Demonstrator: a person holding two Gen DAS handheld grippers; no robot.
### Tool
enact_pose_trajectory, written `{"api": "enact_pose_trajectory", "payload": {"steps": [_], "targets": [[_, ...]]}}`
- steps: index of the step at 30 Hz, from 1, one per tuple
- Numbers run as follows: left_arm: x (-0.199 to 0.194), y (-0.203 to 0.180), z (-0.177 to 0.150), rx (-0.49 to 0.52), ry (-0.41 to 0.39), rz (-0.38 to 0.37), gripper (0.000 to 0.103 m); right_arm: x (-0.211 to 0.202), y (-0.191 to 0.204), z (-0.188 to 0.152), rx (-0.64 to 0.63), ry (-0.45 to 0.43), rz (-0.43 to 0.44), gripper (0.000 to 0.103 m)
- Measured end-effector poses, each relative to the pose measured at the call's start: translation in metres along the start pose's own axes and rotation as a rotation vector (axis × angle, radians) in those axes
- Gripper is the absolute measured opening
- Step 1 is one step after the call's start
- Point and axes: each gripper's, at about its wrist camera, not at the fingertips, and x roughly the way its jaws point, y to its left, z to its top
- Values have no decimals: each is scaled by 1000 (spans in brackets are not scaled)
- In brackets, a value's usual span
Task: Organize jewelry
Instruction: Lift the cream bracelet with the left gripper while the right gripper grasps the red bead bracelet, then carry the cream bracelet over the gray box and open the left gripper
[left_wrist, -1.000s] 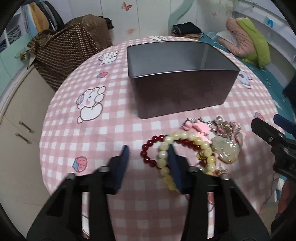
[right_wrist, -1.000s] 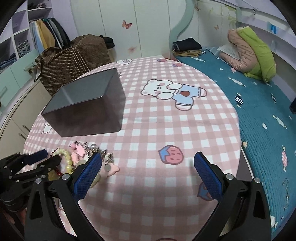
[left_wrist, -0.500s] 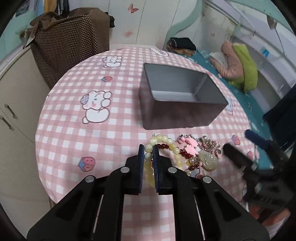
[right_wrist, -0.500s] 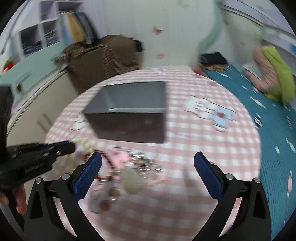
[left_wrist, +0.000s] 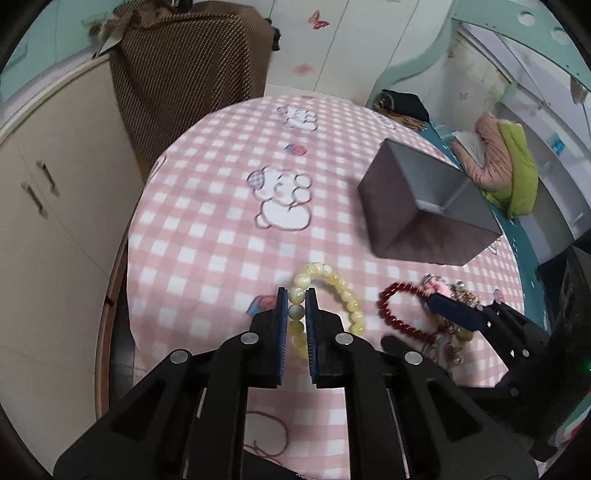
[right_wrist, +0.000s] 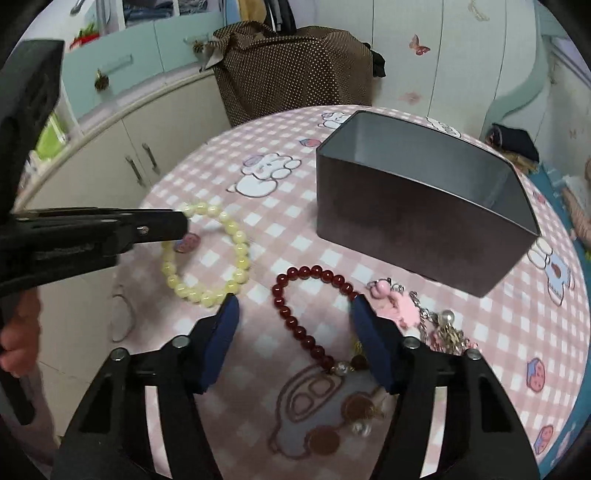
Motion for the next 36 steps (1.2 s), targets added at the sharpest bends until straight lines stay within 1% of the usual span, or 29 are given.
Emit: {"api": "enact_pose_trajectory", "payload": {"steps": [2,3,4,6,8,11,13,19,24,30,36], "targets": [[4,5,-3,-8,14,-1,10,3,4,0,-37,-7,-26,46],[6,5,-5,-8,18,-3,10,3,7,1,-52,-11,-30,41],[7,6,-5,-8,23,-7,10,2,7,1,-57,-12,-23,37],[7,7,-7,-9,29,-23,9,3,6,2,-69,-18,-27,16],[6,6,-6,-4,25,-30,9,2,5,3,-79,-19,-40,7],[2,1,-5,10,9,-38,9,1,0,4,-37,-18,-24,7],[-3,-2,-3,22,-6,-40,9,-4,0,7,-33,-45,-7,7],[-21,-15,8,58,-64,-74,9,-22,0,16,-19,-101,-21,7],[-34,-25,17,85,-103,-95,9,-44,-6,22,0,-169,-27,7],[-45,-36,31,101,-138,-119,9,-65,-15,30,28,-228,-40,7],[-60,-51,43,136,-176,-144,9,-85,-33,33,76,-293,-58,7]]}}
